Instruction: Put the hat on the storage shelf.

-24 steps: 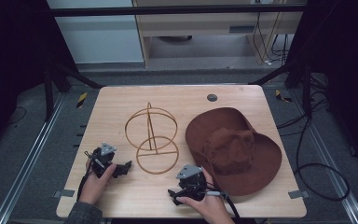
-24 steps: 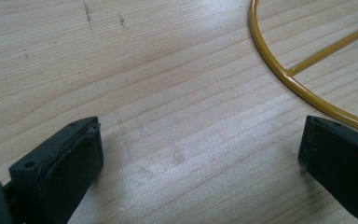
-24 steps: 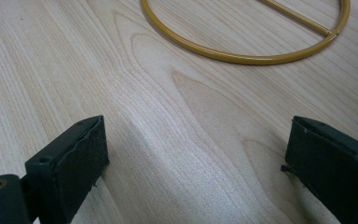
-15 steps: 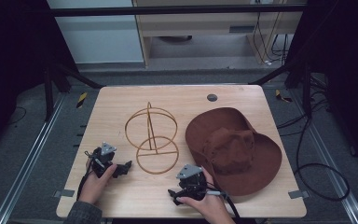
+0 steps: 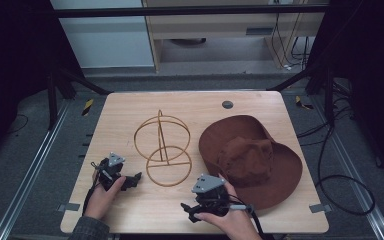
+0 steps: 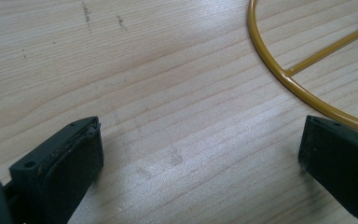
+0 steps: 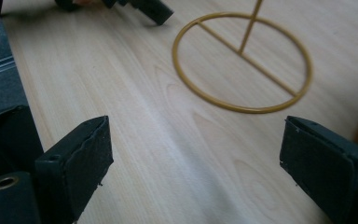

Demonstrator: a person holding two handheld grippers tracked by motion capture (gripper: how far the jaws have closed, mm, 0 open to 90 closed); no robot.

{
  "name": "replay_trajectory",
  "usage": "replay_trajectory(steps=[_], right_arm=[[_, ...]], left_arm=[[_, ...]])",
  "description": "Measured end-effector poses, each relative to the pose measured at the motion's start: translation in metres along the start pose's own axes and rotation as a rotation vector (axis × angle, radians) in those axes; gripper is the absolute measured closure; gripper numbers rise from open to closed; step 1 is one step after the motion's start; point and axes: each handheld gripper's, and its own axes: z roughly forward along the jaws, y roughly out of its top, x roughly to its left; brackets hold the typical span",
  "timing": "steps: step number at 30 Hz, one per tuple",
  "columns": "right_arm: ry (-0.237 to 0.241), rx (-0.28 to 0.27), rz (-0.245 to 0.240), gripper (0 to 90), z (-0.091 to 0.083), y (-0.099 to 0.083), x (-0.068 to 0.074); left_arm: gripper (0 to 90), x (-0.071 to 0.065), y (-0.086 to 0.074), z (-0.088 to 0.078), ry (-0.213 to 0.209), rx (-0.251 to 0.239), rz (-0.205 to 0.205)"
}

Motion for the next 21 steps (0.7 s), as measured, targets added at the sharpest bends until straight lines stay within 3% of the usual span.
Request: replay_trajectory(steps=[3,4,10,17,21], right_arm=[[-0.022,0.001,0.001,9.4,-0.008,0.001,-0.007],[-0.045,0.002,0.01,9.4,-0.016,0.002,-0.017],[-0.089,0.006,0.035,9.8,-0.037,0.001,-0.038],[-0.103,0.057,0.041,9.3,-0.061,0.002,-0.057],[-0.138,0.138,0.018,9.1,-0.077,0.0,-0.08]], left_arm=[[0.0,0.0,0.0,0.0,0.001,0.0,0.0],[0.0,0.0,0.0,0.0,0.0,0.001,0.0],[0.0,0.0,0.0,0.0,0.001,0.0,0.001],[0.0,-0.001,-0.001,-0.001,-0.001,0.002,0.002],[0.0,-0.001,-0.001,-0.001,-0.001,0.001,0.002]])
